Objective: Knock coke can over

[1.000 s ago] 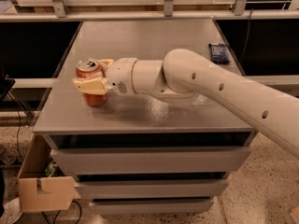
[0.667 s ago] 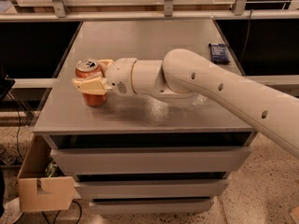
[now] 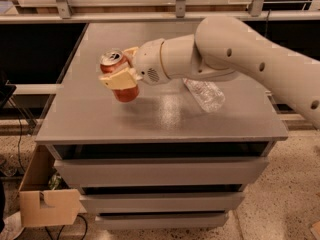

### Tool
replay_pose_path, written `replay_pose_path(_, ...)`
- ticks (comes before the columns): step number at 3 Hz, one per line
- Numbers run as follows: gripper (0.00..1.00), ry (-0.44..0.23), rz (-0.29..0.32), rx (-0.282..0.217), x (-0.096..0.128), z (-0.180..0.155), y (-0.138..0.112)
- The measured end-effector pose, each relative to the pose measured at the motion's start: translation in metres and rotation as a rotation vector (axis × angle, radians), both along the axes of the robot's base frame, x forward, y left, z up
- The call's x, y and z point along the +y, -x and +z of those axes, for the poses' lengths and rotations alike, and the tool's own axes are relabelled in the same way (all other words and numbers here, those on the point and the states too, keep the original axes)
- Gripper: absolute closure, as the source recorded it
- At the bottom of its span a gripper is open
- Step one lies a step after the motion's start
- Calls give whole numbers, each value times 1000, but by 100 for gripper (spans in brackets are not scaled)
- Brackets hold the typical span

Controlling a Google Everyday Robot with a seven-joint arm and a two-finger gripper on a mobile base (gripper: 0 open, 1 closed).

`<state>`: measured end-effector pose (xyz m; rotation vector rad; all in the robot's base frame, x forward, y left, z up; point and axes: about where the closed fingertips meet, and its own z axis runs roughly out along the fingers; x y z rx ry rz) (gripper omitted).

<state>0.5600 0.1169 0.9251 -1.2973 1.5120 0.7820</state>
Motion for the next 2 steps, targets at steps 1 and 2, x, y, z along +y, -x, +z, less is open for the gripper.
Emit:
replay_pose_path(1,100,96,9,-44,-21,18,-4)
replay_pose_path(2,100,247,34,-79,-25,27,-2)
